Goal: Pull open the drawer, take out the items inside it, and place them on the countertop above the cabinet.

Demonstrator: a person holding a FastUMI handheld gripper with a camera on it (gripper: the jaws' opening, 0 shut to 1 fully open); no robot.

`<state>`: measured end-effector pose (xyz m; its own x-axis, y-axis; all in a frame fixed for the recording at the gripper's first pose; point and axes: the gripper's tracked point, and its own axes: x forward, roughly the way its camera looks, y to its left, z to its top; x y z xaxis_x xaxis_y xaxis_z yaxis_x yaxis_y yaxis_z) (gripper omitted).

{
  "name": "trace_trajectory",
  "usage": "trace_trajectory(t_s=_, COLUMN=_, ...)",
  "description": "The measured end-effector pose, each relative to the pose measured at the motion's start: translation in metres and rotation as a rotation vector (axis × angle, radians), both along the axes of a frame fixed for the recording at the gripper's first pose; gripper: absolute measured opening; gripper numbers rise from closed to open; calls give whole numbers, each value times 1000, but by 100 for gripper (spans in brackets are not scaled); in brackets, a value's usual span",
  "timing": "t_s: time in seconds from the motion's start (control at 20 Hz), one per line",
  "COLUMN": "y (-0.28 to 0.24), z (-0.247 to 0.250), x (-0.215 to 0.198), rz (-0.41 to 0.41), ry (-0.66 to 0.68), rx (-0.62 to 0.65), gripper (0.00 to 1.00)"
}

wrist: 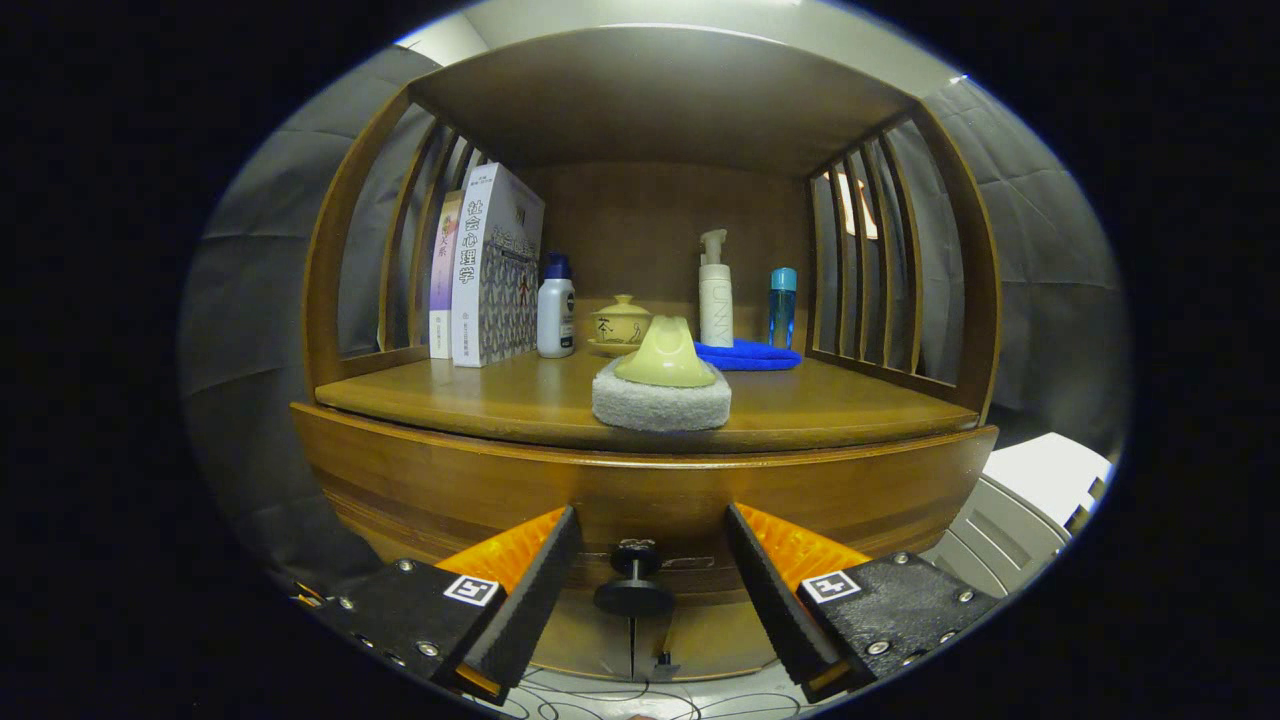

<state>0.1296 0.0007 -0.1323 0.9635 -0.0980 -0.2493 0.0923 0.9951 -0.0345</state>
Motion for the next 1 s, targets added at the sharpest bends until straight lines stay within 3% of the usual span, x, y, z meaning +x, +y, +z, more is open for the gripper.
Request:
trace_trajectory(t_s=0.45, y=-4, z=2, x=-1, rz=-13, ry=19, rx=-38, gripper=95)
trace_trajectory(t_s=0.8, y=3, z=76, x=-50, rz=2, ry=-19, rx=-86, gripper=95)
trace_trajectory(t_s=1.0, y=-4, z=126, x=-92, rz=-52, ry=-61, rx=-67, gripper=95)
